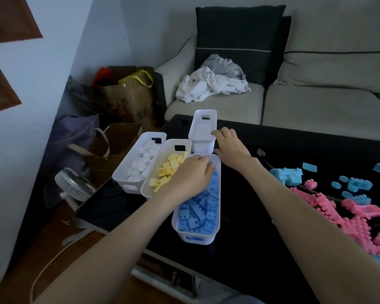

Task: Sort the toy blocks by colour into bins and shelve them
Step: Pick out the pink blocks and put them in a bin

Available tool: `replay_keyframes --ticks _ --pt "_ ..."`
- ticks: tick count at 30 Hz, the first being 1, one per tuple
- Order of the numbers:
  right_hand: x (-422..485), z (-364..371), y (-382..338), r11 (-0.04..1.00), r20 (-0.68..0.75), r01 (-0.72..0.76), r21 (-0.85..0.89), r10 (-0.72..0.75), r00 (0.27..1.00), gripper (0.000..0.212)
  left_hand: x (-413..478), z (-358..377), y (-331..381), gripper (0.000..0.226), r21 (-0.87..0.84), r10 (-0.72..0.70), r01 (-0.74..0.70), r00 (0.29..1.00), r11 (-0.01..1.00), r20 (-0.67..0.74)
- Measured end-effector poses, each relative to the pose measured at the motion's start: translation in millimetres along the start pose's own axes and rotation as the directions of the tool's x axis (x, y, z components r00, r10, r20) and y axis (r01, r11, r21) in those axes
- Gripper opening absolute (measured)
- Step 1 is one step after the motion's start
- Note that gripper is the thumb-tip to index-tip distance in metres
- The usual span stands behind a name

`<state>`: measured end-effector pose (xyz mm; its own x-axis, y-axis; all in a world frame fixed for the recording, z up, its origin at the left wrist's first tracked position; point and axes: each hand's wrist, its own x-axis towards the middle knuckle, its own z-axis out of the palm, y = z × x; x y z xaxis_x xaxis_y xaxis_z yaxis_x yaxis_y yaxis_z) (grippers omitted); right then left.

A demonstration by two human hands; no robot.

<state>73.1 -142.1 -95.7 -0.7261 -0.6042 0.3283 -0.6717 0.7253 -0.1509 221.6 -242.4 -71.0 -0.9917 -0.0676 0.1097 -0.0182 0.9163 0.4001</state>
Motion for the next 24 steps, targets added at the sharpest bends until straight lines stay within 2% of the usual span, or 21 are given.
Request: replay_keyframes --ticks 3,6,9,12,15,17,20,22,24 --pt "12.4 3.2 0.4 0.999 0.127 0.034 0.001 -0.034 0.991 0.063 11.5 -5.9 -1.6 0.030 0.034 -0.020 0.021 1.000 0.999 -0.021" --pt "14.4 -1.5 2.5 0.994 0.268 -0.043 0.103 0.014 0.963 0.048 17.3 -8.0 -2.3 0.030 0.063 -0.058 0.056 0.998 0.996 0.021" --pt "-0.4 -6.6 10.7 0.991 0.283 -0.133 0.016 0.123 0.951 0.031 10.2 -8.2 1.5 0.037 -0.006 -0.032 0.032 0.999 0.999 -0.016" --pt "-30.2 -10.0 14.8 0.981 0.303 -0.193 -0.002 0.184 0.935 0.027 -8.0 -9.3 3.2 0.040 -0.076 0.041 -0.042 0.999 0.996 -0.017" --pt "-56.9 -18.3 15.9 0.978 0.270 -0.208 -0.009 0.203 0.941 0.024 -27.4 -13.6 1.4 0.038 -0.096 0.138 -0.126 0.982 0.987 0.127" --pt "-76.2 -32.6 15.0 0.960 0.209 -0.271 0.076 0.250 0.945 0.027 -44.0 -20.0 1.1 0.060 -0.072 0.184 -0.171 0.938 0.983 0.293" --pt "-96.4 -55.0 16.0 0.943 0.130 -0.309 0.124 0.293 0.947 0.031 -68.2 -18.7 1.9 0.098 0.161 0.186 -0.301 0.847 0.940 0.497" --pt "-108.5 -76.9 12.4 0.943 0.144 -0.317 0.107 0.301 0.943 0.028 -73.5 -13.2 1.6 0.097 0.273 0.189 -0.378 0.826 0.884 0.532" --pt "-119.7 -98.4 11.6 0.937 0.151 -0.337 0.090 0.322 0.935 0.023 -65.4 -9.0 4.2 0.081 0.333 0.222 -0.429 0.831 0.840 0.511"
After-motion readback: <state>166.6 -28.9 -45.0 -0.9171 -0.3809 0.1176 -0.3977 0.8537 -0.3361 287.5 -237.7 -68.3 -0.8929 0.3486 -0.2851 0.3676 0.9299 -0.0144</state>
